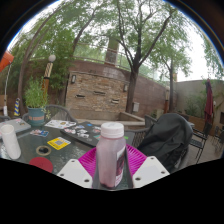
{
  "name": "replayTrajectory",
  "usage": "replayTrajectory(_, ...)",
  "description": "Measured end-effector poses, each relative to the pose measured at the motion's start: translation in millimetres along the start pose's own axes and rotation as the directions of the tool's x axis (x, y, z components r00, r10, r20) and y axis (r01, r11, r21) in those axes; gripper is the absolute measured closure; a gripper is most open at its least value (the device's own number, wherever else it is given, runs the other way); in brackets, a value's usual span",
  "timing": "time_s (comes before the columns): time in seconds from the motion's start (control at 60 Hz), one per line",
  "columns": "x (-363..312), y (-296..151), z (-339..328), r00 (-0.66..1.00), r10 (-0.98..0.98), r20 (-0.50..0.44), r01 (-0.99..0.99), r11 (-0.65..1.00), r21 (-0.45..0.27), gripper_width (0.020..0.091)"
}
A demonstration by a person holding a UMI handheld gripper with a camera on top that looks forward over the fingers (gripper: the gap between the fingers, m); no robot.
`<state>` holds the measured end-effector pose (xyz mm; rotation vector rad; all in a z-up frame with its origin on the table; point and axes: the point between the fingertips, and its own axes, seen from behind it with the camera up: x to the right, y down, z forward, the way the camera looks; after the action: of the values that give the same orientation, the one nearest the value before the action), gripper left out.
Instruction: Pour water
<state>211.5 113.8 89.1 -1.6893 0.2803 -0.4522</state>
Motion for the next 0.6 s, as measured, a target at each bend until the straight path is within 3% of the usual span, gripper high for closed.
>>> replayTrajectory(0.067, -3, -8, -11, 0.997, -0.072, -0.017, 0.072, 0.997, -0.006, 0.0747)
replayTrajectory(0.217, -68, -86, -48, 0.937, -0.349, 0.001, 0.347, 0.932, 0.102, 0.075)
replayTrajectory(0.3, -121, -122, -65, 0.83, -0.558, -0.015, 0.552, 0.817, 0.168, 0.075)
replayTrajectory(0.367, -164, -141, -78, 0.64, -0.765, -0.07, 0.759, 0.617, 0.208, 0.075)
replayTrajectory(0.45, -206, -145, -93, 0.293, -0.943, -0.157, 0.938, 0.251, 0.24, 0.0752)
replayTrajectory(0.55, -240, -140, -100, -0.123, -0.959, -0.255, 0.958, -0.182, 0.222, 0.0753)
replayTrajectory(0.6, -253, -122, -93, -0.268, -0.919, -0.289, 0.931, -0.324, 0.168, 0.0752)
